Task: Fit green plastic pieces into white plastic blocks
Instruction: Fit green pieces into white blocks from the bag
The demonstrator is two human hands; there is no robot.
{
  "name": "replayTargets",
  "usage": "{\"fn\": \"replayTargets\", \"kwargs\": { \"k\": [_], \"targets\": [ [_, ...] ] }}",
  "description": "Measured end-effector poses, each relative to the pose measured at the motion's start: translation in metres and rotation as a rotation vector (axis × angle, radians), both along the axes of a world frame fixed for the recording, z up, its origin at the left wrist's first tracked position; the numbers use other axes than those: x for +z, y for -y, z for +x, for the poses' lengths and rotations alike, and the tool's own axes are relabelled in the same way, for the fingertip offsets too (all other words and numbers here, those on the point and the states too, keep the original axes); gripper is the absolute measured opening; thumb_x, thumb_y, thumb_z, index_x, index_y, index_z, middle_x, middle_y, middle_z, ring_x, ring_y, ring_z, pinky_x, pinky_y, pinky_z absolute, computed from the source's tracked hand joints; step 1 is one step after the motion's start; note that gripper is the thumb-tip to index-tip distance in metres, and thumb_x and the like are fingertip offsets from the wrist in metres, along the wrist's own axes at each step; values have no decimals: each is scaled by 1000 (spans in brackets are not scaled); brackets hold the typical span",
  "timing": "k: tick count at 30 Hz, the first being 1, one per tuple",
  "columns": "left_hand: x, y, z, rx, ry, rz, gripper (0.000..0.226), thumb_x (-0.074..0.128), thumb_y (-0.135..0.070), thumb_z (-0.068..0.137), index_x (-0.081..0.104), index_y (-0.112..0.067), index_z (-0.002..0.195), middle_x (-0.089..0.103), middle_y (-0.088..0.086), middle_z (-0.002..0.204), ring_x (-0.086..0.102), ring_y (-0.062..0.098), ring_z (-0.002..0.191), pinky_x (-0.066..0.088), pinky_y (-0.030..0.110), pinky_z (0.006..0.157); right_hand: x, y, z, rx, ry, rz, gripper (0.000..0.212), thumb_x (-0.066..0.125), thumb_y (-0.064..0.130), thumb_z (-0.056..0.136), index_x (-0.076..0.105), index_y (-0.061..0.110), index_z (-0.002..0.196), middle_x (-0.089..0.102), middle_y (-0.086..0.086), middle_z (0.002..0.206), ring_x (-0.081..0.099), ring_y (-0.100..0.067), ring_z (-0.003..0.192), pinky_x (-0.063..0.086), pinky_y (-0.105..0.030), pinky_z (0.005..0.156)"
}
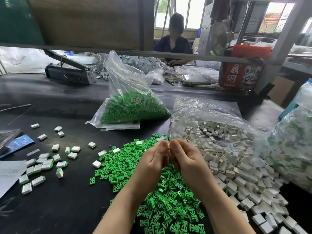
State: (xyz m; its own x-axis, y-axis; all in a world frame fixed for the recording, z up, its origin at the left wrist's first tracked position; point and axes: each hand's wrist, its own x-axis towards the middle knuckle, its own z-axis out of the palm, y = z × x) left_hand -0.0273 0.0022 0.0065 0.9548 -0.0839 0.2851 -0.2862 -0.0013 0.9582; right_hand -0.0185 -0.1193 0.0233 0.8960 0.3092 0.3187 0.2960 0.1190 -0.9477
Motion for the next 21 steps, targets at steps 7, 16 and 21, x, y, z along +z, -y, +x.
{"fn": "replayTargets", "kwargs": {
  "k": [7, 16, 21],
  "targets": [
    [2, -1, -1, -78, -54, -19, 36, 43, -34, 95, 63, -4, 97, 61, 10, 87, 55, 14, 84, 48, 33, 80, -7, 5, 3, -265, 14, 56, 18, 65, 30, 86, 65, 13, 90, 66, 2, 69, 58, -5, 60, 46, -17, 55],
    [0, 15, -1, 111, 35, 25, 33, 41, -33, 99, 64, -10, 106, 70, 15, 103, 66, 33, 102, 49, 59, 92, -6, -7, -6, -362, 19, 200, 26, 60, -1, 93, 74, 18, 101, 77, 4, 93, 73, -14, 88, 57, -20, 76],
    [-1, 17, 0, 268, 99, 35, 29, 40, -31, 98, 63, -13, 97, 70, 6, 92, 68, 25, 89, 52, 55, 83, -7, -19, -12, -288, -46, 319, 30, 60, -6, 90, 71, 15, 108, 76, 4, 100, 72, -13, 96, 55, -17, 80]
  ]
}}
